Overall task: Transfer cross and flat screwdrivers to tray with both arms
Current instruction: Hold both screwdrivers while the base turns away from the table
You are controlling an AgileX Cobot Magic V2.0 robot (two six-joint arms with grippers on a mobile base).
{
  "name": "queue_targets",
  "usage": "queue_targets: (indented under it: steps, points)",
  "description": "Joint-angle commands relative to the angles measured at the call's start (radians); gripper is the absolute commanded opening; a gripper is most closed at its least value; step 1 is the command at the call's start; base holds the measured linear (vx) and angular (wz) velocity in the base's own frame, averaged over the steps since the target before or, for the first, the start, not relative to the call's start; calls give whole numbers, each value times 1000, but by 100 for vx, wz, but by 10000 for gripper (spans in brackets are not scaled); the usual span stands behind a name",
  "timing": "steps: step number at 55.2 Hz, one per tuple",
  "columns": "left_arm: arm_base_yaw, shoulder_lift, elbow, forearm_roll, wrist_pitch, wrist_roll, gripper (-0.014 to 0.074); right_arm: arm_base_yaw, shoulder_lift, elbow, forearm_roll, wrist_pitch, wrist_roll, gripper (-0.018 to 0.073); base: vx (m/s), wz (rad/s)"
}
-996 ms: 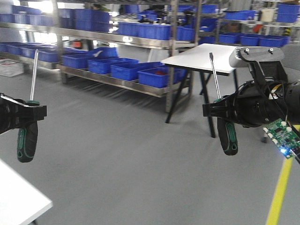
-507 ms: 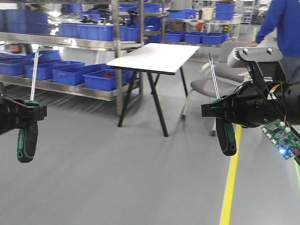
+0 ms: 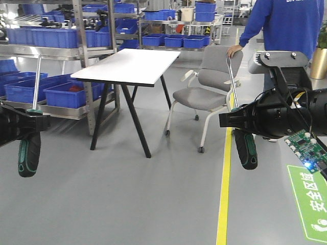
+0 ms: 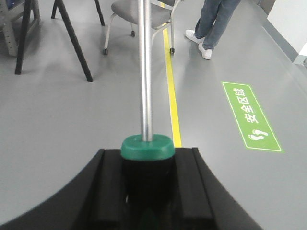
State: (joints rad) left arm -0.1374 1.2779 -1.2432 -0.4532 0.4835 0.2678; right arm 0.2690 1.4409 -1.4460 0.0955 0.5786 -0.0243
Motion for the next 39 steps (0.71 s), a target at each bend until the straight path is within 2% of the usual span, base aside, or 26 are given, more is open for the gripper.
queue_targets:
  steps: [1, 22, 39]
  points:
    - [-3, -28, -35, -24, -75, -1, 0, -3, -38, -40, -1, -90, -2, -8, 42, -19]
    - [-3, -27, -35, -24, -75, -1, 0, -3, -38, -40, -1, -90, -2, -8, 47, -9]
    - [-3, -27, -35, -24, -75, -1, 0, -3, -38, -40, -1, -82, -2, -8, 52, 21]
